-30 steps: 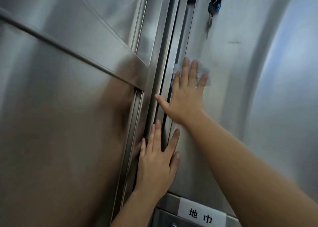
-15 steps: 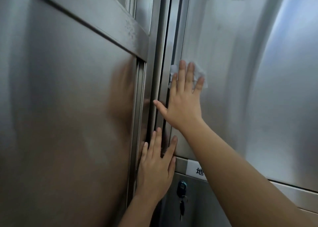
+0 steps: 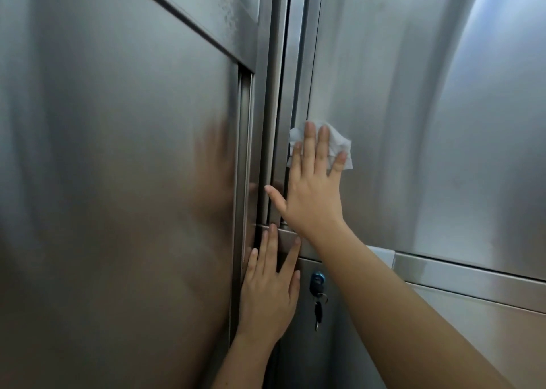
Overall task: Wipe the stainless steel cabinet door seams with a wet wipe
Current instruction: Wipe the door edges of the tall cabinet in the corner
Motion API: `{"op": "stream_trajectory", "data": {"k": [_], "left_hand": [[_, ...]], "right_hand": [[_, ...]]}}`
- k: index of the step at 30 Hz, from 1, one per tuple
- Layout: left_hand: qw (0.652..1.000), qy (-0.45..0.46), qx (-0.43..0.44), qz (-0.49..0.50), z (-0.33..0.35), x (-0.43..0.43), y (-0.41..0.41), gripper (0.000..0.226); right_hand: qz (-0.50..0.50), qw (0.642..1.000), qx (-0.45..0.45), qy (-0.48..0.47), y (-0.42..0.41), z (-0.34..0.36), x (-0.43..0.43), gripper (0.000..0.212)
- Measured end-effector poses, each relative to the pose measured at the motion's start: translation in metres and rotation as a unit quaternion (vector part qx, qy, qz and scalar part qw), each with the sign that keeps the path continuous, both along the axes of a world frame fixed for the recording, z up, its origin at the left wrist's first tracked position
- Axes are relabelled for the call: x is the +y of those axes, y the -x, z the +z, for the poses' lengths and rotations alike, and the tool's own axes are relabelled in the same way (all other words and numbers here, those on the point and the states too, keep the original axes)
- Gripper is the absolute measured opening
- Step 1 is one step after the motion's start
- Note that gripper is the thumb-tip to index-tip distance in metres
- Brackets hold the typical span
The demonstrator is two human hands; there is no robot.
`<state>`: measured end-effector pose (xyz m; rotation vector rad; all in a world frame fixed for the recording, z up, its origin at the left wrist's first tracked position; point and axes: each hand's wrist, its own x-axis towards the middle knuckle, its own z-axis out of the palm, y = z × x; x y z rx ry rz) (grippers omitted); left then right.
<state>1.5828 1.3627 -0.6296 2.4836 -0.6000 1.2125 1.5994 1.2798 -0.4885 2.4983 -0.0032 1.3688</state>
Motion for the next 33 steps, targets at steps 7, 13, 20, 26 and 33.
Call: {"op": "stream_trajectory", "data": {"k": [7, 13, 20, 26, 33], "left_hand": [[0.999, 0.002, 0.053, -0.008, -0.012, 0.003, 0.009, 0.050], [0.997, 0.026, 0.052, -0.041, -0.021, 0.004, 0.011, 0.055], [0.997, 0.040, 0.062, -0.026, -0.025, 0.005, 0.025, 0.052], [0.999, 0.040, 0.022, 0.008, -0.019, 0.014, 0.032, 0.051], [0.993, 0.111, 0.029, -0.038, -0.012, 0.017, 0.039, 0.055]], "right_hand": [[0.015, 0.999, 0.041, -0.004, 0.004, -0.037, -0.003, 0.084], [0.001, 0.998, 0.065, 0.005, 0.010, -0.072, -0.003, 0.083], [-0.002, 0.999, 0.041, 0.035, 0.003, -0.038, -0.007, 0.084], [-0.009, 1.000, 0.008, 0.017, -0.006, -0.023, -0.006, 0.080], [-0.034, 0.998, 0.010, 0.042, 0.002, -0.084, -0.006, 0.075]]}}
